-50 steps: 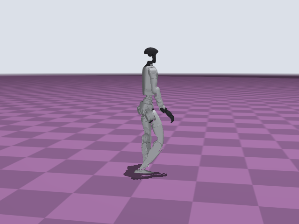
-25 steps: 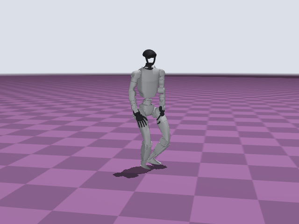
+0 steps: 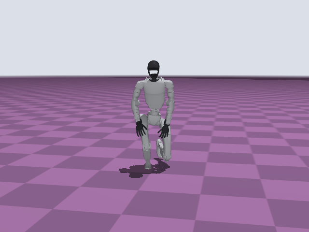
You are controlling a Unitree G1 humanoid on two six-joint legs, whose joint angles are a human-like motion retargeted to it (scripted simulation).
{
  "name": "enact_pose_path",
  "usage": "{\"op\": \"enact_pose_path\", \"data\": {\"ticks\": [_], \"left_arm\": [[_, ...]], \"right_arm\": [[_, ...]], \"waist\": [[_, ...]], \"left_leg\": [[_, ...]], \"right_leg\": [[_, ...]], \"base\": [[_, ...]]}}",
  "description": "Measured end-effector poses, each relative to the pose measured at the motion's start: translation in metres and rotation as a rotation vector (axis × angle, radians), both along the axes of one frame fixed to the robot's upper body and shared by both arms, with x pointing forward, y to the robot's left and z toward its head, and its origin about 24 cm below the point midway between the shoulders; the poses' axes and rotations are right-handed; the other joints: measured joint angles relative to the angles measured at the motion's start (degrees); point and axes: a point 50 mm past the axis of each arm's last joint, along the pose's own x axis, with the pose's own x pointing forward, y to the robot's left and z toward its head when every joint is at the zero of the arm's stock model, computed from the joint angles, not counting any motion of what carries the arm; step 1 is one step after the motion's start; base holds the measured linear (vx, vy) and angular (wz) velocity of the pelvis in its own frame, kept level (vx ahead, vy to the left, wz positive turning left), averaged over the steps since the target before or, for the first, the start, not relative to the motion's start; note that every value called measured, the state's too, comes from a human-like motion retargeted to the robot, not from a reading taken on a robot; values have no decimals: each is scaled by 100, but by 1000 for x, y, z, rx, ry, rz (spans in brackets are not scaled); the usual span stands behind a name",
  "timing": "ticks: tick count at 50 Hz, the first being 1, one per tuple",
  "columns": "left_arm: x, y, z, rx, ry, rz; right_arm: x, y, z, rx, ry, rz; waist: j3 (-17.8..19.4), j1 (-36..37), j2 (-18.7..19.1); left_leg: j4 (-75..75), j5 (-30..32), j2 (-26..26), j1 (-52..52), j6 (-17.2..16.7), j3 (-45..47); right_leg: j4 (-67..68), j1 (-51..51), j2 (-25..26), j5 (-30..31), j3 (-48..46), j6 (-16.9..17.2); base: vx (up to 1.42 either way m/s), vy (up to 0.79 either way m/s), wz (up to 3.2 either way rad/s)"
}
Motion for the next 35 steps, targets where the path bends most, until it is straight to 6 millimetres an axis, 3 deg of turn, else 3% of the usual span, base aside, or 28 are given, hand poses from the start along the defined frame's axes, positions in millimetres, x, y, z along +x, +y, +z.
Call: {"op": "enact_pose_path", "data": {"ticks": [8,10,12,13,15,17,18,21,27,35], "left_arm": [[22,5,8,47,-103,73],[36,8,14,59,-158,100],[38,8,15,61,-181,127],[46,9,19,63,-214,140],[48,8,20,63,-236,165],[58,9,26,64,-288,189],[57,8,25,62,-291,200],[67,8,32,55,-346,229],[69,2,36,33,-389,255],[53,2,28,50,-368,259]], "right_arm": [[22,8,21,8,-125,7],[35,7,33,13,-181,-4],[37,11,36,24,-208,-4],[44,10,44,28,-242,-11],[46,14,48,39,-268,-11],[56,11,61,43,-327,-22],[56,15,61,51,-336,-19],[67,12,78,59,-411,-32],[74,13,97,74,-507,-41],[78,14,110,74,-593,-39]], "waist": [[-43,57,-47],[278,-89,-140],[171,16,-136],[408,-92,-186],[306,12,-191],[664,-152,-242],[556,-70,-236],[1009,-283,-245],[1266,-388,-184],[1396,-472,-84]], "left_leg": [[811,-187,-478,235,-290,93],[950,-160,-781,471,-436,15],[1098,-306,-926,590,-613,77],[1160,-253,-1101,744,-698,27],[1277,-412,-1256,877,-894,83],[1374,-306,-1520,1127,-1002,54],[1413,-422,-1566,1179,-1097,87],[1525,-215,-1789,1494,-1152,110],[1612,-61,-1970,1876,-1182,221],[1584,132,-1952,2145,-1092,229]], "right_leg": [[1244,-1095,20,0,305,0],[1581,-1117,-122,0,348,0],[1897,-1421,-58,0,322,0],[2062,-1361,-165,0,323,0],[2346,-1640,-115,0,291,0],[2617,-1543,-293,0,273,0],[2730,-1707,-238,0,261,0],[3016,-1507,-463,0,200,1],[3355,-1374,-634,0,214,202],[3483,-1140,-704,0,230,489]], "base": [[-3,25,-67],[-5,20,-36],[-2,19,-52],[-5,17,-25],[-3,16,-41],[-4,15,-11],[-2,14,-25],[-6,16,25],[-1,14,3],[2,10,4]]}}
